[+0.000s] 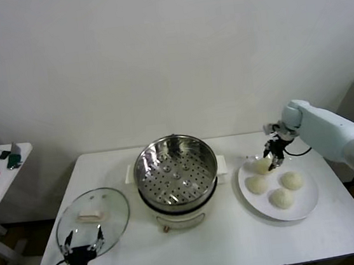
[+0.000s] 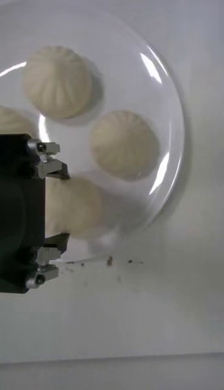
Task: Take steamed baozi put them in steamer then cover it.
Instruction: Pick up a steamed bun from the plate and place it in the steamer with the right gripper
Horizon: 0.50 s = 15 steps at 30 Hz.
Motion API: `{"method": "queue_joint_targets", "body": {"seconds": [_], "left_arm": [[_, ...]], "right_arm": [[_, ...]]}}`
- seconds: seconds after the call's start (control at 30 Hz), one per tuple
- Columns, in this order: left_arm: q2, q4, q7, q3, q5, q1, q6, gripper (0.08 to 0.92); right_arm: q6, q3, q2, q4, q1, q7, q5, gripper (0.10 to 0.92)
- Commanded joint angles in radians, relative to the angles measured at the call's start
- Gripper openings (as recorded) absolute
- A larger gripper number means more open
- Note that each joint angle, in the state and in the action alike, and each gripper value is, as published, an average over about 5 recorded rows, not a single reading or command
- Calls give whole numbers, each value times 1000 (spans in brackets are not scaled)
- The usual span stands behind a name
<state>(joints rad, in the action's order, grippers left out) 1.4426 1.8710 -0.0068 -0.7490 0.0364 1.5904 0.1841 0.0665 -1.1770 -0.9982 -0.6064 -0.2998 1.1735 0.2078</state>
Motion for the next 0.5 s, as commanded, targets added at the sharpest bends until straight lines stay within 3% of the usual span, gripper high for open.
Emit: {"method": "queue_joint_targets", "body": {"seconds": [0.03,0.27,0.5], "left_arm": [[-8,4,-2,-4,2,2,0,823],[-15,11,-5,-5,2,4,-2,823],[-10,19,-5,-3,-2,3,1,823]], "right_arm": [[76,-198,32,-208,-302,30,92,616],[241,-285,-16,-487,-591,22,104,603],[418,-282,-129,-684,-642,-29,37,602]]}}
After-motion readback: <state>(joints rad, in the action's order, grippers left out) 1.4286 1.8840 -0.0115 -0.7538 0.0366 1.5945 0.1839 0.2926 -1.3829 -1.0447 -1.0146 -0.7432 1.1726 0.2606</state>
